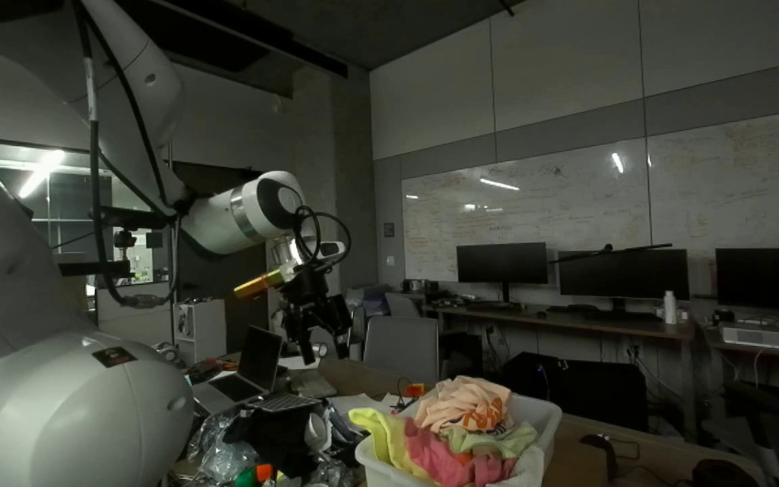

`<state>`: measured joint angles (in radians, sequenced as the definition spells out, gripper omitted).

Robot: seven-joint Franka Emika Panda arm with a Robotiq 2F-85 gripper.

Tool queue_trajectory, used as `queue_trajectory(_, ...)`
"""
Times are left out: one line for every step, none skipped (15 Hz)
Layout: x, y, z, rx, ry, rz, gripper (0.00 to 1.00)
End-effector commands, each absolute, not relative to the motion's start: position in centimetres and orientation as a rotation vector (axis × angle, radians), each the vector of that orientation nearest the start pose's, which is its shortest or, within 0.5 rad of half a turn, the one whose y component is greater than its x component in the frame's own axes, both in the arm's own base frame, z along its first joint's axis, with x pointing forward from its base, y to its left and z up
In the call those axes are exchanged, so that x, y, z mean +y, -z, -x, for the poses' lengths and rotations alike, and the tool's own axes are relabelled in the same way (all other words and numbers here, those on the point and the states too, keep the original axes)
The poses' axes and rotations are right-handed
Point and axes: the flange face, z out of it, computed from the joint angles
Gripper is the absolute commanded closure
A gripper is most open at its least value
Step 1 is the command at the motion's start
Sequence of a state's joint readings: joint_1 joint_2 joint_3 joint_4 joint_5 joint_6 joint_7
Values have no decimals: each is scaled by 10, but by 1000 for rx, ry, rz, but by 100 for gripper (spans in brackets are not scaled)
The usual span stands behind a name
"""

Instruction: Remove the clothes and towels from the storage box and put them on the table

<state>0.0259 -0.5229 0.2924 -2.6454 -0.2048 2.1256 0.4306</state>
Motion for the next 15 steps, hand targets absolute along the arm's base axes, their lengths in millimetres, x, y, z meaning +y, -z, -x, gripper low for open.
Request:
queue_trajectory(83, -417, -394, 156, 375, 3420, 0)
queue_trajectory(76, -416, -404, 174, 407, 3409, 0)
queue_trajectory(71, -414, -412, 177, 421, 3401, 0)
queue_trajectory(64, -409, -423, 181, 415, 3394, 0)
queue_trajectory(58, -404, -433, 167, 413, 3372, 0)
queue_trajectory(53, -398, -442, 154, 397, 3358, 0)
queue_trajectory(48, -391, -451, 149, 396, 3348, 0)
queue_trajectory(44, -384, -460, 135, 385, 3330, 0)
queue_trajectory(40, -377, -468, 103, 394, 3319, 0)
queue_trajectory(35, -369, -476, 103, 386, 3310, 0)
queue_trajectory(29, -362, -483, 113, 379, 3306, 0)
queue_trajectory(24, -355, -489, 121, 364, 3305, 0)
queue_trajectory(17, -348, -494, 157, 348, 3310, 0)
queue_trajectory(11, -340, -497, 182, 323, 3318, 0)
queue_trajectory(5, -334, -501, 208, 311, 3331, 0)
